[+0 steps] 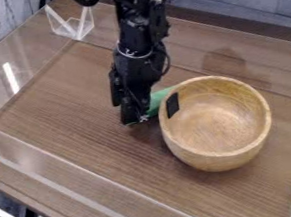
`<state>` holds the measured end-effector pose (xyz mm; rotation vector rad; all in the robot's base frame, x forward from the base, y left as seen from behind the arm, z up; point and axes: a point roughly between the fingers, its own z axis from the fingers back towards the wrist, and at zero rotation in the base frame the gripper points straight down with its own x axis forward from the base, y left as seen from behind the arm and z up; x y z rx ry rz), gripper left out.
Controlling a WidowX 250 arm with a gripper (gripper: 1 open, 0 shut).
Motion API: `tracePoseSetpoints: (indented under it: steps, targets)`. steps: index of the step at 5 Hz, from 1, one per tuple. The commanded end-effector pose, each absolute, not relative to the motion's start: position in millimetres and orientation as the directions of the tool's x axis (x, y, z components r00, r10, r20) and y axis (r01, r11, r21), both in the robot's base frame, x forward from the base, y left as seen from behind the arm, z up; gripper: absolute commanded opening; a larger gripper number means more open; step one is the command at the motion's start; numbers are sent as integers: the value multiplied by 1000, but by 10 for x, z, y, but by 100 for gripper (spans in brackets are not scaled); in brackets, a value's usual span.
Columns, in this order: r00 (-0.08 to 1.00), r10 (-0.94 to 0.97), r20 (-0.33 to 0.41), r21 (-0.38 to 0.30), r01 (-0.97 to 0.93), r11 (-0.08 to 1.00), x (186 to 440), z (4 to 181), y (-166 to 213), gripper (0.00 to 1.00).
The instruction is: Put green stick into wooden bowl
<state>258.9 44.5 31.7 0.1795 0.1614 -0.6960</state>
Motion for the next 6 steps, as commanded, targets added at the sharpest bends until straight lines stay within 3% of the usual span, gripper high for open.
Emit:
tracePoseSetpoints:
  steps: [1,6]
  targets:
    - [766,-619,-175,144,641,754,2710,417,431,0]
    - [804,-570,-167,142,592,793,2738,431,409,0]
